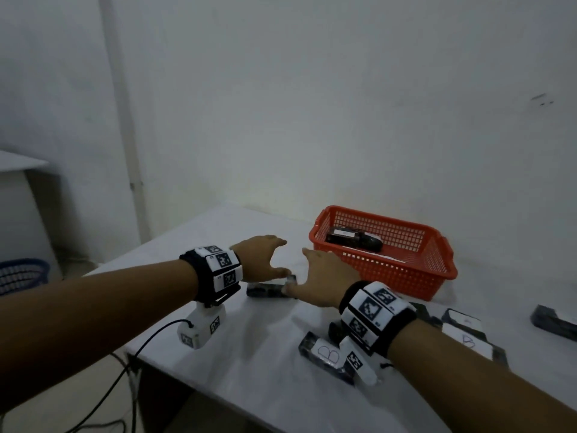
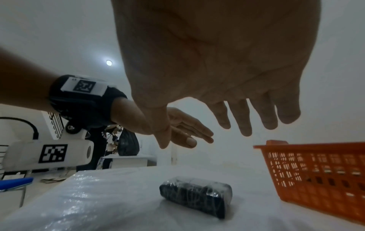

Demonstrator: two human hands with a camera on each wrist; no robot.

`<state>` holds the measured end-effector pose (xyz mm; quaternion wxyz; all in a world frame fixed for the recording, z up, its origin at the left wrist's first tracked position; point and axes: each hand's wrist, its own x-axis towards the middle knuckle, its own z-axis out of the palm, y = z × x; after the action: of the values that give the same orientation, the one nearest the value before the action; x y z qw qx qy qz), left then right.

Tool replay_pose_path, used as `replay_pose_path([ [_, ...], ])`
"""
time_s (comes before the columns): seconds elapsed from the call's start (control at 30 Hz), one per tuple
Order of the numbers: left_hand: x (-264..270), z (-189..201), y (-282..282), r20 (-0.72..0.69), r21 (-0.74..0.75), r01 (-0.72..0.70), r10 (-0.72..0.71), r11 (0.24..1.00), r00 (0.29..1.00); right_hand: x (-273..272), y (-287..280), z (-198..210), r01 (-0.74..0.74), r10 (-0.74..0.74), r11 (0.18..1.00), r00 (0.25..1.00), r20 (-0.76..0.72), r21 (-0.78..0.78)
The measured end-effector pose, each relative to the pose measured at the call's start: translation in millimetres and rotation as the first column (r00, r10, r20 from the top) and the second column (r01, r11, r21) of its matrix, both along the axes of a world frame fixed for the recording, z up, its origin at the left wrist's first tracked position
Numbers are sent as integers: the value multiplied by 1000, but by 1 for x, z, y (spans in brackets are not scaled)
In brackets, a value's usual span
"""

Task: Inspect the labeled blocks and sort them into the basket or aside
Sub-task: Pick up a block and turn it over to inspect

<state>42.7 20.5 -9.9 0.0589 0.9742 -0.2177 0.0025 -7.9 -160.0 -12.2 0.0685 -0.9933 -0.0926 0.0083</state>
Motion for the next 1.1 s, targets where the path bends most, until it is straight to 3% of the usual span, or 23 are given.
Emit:
replay_pose_path([
  [0.33, 20, -29, 6, -138, 129, -84, 102, 988, 985, 41, 27, -16, -24, 11, 998, 974, -225, -56],
  [0.47, 26, -37, 14, -170, 148, -69, 94, 987, 981, 53, 29, -22, -62, 46, 995, 975, -215, -72],
  [0.67, 25, -35, 19, -147, 21, -30, 33, 999, 989, 56, 19, -21, -83, 82, 997, 988, -130, 1],
  [0.9, 22, -26, 14, -155, -289, 47, -95, 956, 983, 47, -23, -1, -86, 107, 976, 990, -97, 202],
  [1.1, 9, -8, -21, -168, -451, 140, -238, 881, 957, 12, -80, 11, -62, 113, 840, 992, -62, 539],
])
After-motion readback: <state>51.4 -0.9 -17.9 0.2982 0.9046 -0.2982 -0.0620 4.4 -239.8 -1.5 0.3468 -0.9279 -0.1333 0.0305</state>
